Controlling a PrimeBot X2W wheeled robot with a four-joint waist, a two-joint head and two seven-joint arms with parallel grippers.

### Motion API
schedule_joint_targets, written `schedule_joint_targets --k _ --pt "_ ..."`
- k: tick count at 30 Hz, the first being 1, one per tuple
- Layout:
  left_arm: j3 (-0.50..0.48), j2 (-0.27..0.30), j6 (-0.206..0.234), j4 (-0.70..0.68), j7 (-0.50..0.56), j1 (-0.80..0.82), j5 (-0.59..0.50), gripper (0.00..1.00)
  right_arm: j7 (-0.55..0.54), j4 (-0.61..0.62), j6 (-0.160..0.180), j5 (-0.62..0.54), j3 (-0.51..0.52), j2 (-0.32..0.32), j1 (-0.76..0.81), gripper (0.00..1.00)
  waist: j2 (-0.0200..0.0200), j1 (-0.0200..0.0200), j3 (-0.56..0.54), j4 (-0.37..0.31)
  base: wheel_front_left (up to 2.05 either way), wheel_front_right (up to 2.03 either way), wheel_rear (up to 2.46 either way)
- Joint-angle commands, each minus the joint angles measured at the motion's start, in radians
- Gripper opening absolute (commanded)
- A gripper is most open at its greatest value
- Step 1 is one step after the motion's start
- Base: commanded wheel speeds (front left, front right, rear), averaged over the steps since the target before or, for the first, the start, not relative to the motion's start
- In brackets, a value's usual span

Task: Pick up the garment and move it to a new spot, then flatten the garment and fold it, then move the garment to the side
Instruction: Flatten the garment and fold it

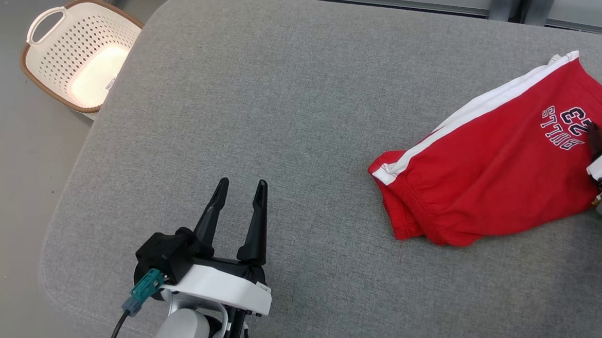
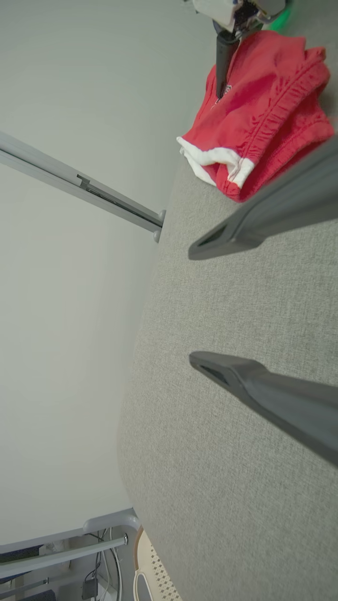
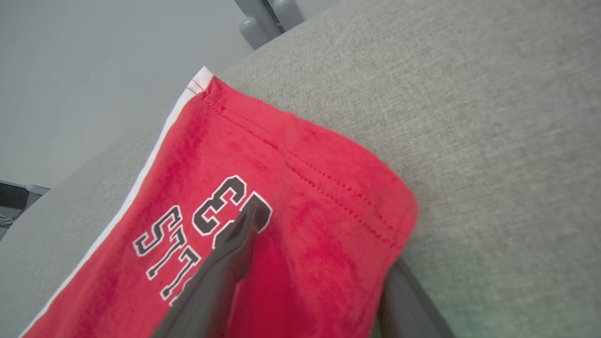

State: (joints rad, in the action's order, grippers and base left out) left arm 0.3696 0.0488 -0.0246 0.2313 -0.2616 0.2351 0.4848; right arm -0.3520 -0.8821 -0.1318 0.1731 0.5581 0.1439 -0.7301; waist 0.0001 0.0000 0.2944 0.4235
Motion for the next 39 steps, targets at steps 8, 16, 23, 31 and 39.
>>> schedule_joint_targets --k 8,16,23,31,39 --pt "-0.01 0.003 0.009 0.001 -0.004 0.006 -0.001 1.0 0.096 0.012 0.001 0.067 -0.087 -0.039 0.016 0.0 -0.0001 0.0 -0.021 -0.019 0.0 0.0 0.0" --pt "-0.036 0.004 -0.002 0.014 -0.004 -0.021 -0.026 1.0 0.23 0.114 0.001 0.236 -0.187 -0.042 0.12 0.0 -0.0001 0.0 -0.079 -0.079 0.0 0.0 0.0" --pt "-0.048 0.004 -0.013 0.022 -0.004 -0.048 -0.041 1.0 0.298 0.245 0.001 0.348 -0.187 -0.053 0.276 0.0 -0.0001 0.0 -0.132 -0.132 0.0 0.0 0.0" --pt "-0.066 0.004 -0.018 0.033 -0.004 -0.085 -0.045 1.0 0.367 0.339 0.001 0.294 -0.106 -0.086 0.434 0.0 -0.0001 0.0 -0.178 -0.172 0.0 0.0 0.0" --pt "-0.052 0.004 -0.032 0.047 -0.004 -0.098 -0.049 1.0 0.423 0.269 0.001 0.357 -0.185 -0.092 0.436 0.0 -0.0001 0.0 -0.191 -0.187 0.0 0.0 0.0"
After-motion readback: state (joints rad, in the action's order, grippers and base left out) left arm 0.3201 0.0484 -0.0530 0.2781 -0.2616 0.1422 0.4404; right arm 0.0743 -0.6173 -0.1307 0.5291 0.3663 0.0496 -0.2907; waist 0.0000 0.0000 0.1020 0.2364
